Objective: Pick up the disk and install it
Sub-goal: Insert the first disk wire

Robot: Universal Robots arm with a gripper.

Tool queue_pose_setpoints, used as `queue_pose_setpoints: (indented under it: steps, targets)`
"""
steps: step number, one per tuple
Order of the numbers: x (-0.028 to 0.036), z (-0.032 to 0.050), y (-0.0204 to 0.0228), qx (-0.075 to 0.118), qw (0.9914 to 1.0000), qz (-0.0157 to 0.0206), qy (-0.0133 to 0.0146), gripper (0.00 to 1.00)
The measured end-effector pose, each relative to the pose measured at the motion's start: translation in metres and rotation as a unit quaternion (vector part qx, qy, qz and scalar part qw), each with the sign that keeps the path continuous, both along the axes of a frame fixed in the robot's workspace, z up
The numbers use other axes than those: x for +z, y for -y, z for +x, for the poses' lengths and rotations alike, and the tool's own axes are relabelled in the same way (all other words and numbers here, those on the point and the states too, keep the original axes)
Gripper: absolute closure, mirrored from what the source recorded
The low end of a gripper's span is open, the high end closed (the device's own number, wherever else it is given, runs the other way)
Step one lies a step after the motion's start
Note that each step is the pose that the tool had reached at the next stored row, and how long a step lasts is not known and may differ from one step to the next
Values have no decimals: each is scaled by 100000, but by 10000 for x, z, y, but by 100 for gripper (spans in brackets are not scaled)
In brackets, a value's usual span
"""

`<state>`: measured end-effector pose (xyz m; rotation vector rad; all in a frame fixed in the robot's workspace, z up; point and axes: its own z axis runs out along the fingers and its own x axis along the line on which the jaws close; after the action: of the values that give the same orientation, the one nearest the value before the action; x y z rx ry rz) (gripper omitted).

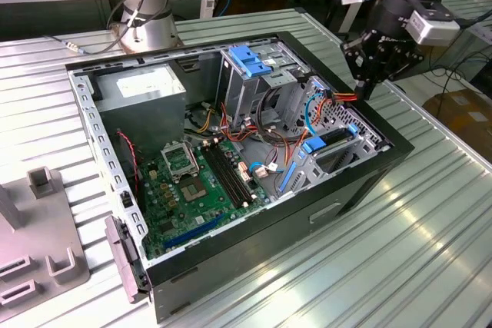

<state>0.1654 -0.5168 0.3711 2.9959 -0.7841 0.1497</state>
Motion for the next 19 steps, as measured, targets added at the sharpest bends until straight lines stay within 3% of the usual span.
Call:
queue_pose_setpoints:
  steps: [5, 11, 14, 16, 18, 19]
  targets:
    - [0, 0, 0, -3624, 99934, -6, -32, 84]
    - [0, 0, 0, -7975, 99681, -28, -50, 84]
    - [0, 0, 0, -11268, 99363, -87, -63, 84]
    - [0, 0, 0, -12606, 99202, -90, -64, 84]
    - [0, 0, 0, -14250, 98979, -97, -63, 84]
    - [0, 0, 0, -15438, 98801, -105, -64, 84]
